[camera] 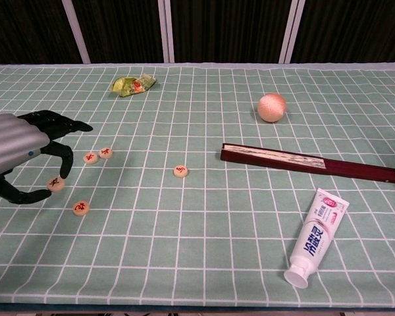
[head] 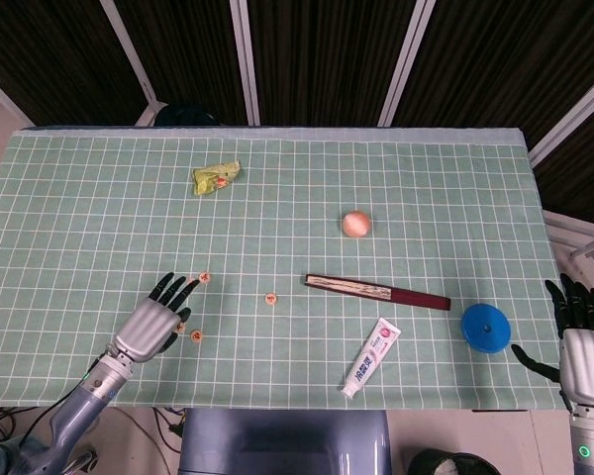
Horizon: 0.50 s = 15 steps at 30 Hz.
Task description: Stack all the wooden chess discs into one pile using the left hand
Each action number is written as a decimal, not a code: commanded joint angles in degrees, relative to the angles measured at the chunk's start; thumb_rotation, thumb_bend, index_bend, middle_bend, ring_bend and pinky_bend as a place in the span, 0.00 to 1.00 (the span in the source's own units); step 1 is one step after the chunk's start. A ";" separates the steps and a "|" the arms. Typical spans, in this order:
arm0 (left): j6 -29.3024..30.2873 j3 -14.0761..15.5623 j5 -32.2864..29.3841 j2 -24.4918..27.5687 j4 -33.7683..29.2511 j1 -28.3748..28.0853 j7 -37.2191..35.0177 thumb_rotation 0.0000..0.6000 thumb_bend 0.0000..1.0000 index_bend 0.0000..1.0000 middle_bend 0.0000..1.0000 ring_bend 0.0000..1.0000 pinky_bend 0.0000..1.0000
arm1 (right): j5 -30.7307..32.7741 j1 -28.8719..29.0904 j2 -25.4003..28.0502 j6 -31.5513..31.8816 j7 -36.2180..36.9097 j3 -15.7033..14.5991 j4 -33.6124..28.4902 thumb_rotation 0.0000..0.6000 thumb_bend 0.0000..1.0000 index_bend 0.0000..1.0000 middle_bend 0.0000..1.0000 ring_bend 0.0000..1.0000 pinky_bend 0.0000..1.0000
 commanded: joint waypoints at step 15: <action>-2.41 -1.45 1.43 -3.55 4.04 1.83 0.26 1.00 0.32 0.53 0.00 0.00 0.00 | 0.30 -0.02 0.04 0.01 -0.09 0.18 -0.08 1.00 0.23 0.09 0.01 0.00 0.00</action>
